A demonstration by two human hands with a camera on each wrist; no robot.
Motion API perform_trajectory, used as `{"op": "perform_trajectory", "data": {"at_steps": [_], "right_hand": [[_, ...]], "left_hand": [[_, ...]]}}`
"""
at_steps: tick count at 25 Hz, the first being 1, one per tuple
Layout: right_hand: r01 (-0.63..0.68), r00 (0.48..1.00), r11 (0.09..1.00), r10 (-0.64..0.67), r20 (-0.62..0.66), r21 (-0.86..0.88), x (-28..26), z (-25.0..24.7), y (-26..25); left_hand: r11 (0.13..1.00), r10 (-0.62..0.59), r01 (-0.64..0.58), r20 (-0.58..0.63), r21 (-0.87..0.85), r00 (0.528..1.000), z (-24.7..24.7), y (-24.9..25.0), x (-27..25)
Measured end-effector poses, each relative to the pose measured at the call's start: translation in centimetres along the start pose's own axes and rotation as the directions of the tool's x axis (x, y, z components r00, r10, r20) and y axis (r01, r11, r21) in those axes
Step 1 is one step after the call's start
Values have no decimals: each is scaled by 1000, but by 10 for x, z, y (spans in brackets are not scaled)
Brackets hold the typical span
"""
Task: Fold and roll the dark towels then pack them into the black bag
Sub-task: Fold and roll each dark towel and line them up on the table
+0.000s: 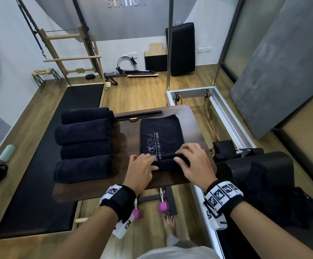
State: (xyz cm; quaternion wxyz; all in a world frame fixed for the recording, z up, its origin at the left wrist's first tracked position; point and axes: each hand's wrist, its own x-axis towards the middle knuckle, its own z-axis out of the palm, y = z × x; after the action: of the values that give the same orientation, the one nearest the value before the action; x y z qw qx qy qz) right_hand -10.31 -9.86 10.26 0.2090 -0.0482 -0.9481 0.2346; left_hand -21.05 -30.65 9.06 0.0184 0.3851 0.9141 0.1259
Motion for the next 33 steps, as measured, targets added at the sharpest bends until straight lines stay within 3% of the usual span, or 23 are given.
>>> {"op": "perform_trajectory", "data": {"at_steps": [2,4,6,10,14,18,20,22,23,24,26,29,33], "right_hand": [[179,982,979,-171,82,-95,0,5,-6],[238,950,959,-196,244,-156,2,12,-7],[200,927,969,-138,350,-148,8,14,-5],[86,899,996,-63,432,-35,30,12,4],[-132,821,991,93,563,28,57,8,12],[-244,803,966,155,575,80,76,11,16],[-243,839,959,133,527,144,79,10,16],[-106,899,987,44,435,121,76,7,17],[-10,902,998,-18,431,62,75,5,18],[66,884,998,-66,464,17,74,6,18],[90,843,996,-66,534,-19,76,9,18],[-11,818,1000,1,576,13,94,13,19],[-96,761,995,64,646,15,120,16,27]], "left_hand": [[1000,-5,4,38,31,999,-1,-3,8],[999,-3,0,69,46,998,-3,-5,13],[999,7,-11,88,43,996,-4,-6,16],[998,63,-62,44,-34,997,-4,-9,13],[994,39,-35,-39,106,998,-3,-11,12],[991,-133,132,70,18,989,-1,-14,36],[984,-175,174,129,23,976,-2,-14,52],[977,-212,206,178,54,961,-4,-11,66],[973,-230,224,193,55,954,-6,-10,72],[970,-243,235,209,59,947,-7,-10,77],[967,-253,246,246,61,936,-10,-13,83],[974,-222,225,202,8,954,-13,-21,86],[996,-52,52,1,-71,999,-15,-38,82]]}}
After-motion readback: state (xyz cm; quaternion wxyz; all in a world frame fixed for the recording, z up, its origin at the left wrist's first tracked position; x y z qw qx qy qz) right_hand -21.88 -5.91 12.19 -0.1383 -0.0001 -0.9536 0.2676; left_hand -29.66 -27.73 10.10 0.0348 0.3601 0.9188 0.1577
